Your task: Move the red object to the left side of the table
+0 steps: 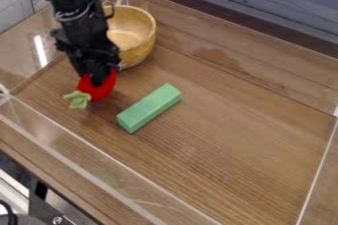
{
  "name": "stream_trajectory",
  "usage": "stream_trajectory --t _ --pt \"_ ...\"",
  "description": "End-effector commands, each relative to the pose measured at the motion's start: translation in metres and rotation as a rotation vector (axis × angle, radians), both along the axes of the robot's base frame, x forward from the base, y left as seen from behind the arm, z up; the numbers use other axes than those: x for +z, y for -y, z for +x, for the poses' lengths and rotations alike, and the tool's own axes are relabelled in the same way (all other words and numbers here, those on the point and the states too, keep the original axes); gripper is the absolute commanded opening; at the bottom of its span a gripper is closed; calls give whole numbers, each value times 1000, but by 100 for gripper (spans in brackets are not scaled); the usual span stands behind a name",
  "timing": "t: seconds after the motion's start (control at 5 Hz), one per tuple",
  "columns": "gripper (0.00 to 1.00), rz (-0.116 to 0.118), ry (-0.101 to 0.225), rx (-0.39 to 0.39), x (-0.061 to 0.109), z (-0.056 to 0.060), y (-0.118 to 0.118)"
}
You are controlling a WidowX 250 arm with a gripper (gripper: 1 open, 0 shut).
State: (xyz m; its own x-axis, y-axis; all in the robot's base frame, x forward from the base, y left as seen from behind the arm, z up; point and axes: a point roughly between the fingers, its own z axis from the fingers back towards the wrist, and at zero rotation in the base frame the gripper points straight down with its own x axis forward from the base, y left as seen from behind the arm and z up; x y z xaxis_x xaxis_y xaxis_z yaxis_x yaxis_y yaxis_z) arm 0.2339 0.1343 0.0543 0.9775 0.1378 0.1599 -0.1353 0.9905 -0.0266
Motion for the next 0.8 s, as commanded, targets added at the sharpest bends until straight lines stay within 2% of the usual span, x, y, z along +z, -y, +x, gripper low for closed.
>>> stream_trajectory --t 0.0,0.6 --pt "0 38 9 -5 -4 -2 -12" --pt "0 43 -17 5 -12 -4 -13"
